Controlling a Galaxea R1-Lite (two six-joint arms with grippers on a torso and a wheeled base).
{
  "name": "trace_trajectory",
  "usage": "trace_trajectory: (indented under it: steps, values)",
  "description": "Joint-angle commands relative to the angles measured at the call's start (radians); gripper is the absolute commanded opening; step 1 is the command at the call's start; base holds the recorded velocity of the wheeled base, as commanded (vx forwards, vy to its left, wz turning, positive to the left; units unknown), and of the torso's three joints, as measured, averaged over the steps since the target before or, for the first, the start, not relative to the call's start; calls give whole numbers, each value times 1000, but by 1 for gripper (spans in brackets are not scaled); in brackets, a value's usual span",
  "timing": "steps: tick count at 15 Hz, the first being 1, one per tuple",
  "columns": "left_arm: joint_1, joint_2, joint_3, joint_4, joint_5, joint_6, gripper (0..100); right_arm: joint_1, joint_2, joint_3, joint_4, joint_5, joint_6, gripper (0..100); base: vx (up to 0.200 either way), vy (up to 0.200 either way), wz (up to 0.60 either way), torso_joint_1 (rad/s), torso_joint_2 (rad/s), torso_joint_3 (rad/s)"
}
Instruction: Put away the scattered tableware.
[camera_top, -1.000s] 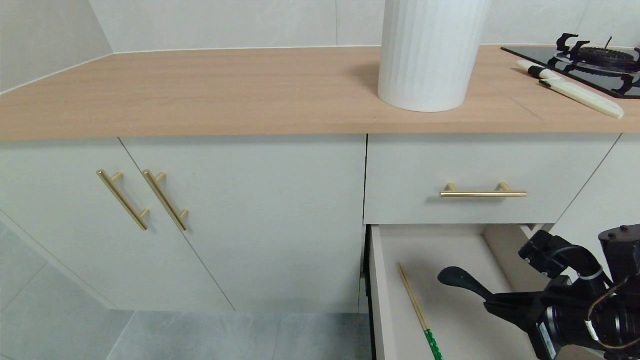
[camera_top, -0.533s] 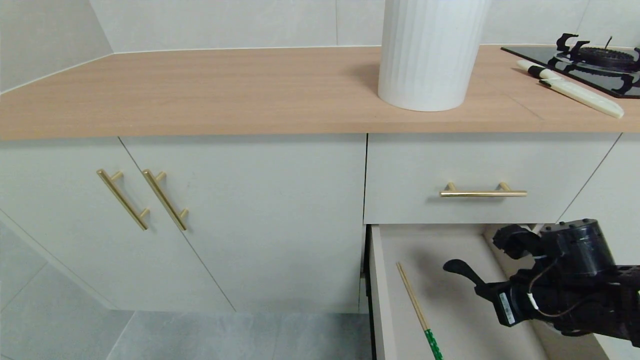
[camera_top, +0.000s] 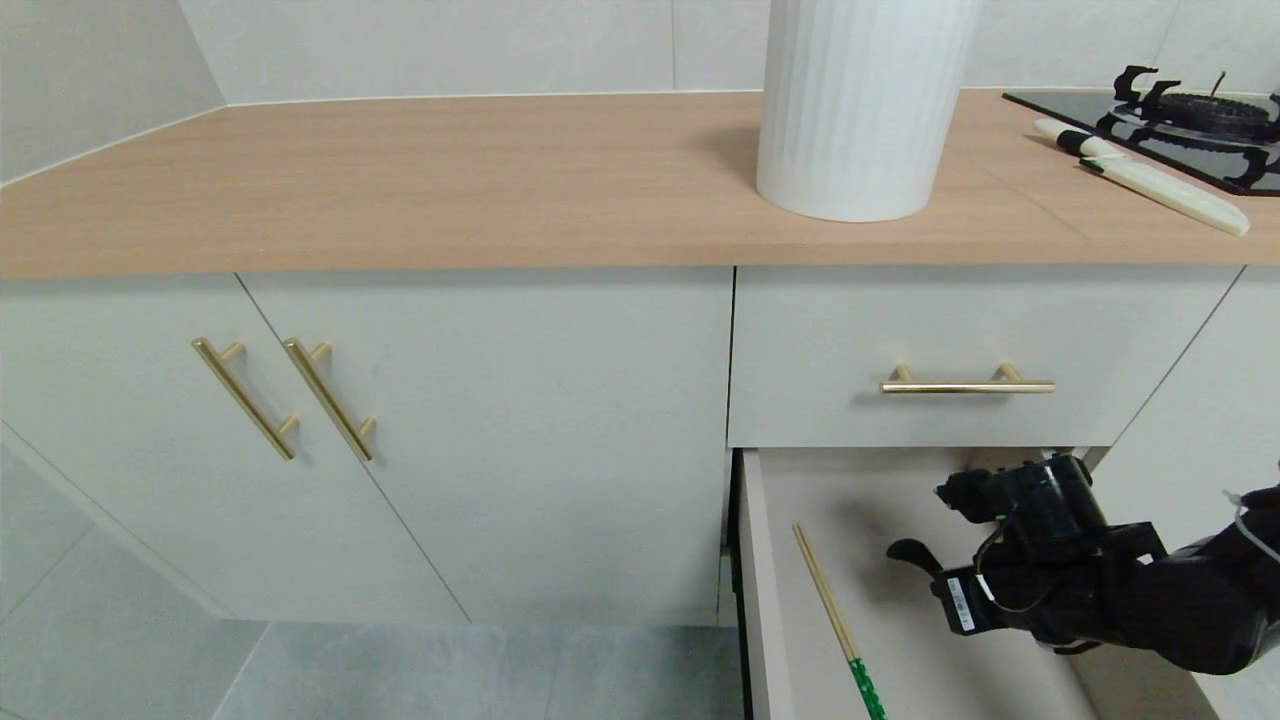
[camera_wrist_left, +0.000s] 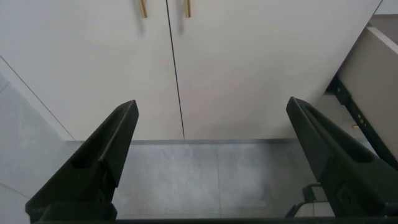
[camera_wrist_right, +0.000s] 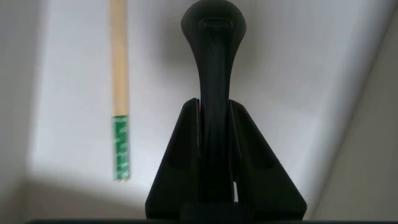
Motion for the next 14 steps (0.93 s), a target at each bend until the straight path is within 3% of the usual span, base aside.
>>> trace_trajectory:
  steps: [1,14]
  values:
    - [0,0,0,0,0,0,100,0,114,6,-58,-33,-1,0,0,0,0,0,0,0]
    - [0,2,0,0,0,0,100,0,168,5,-85,-48,1,0,0,0,0,0,0,0]
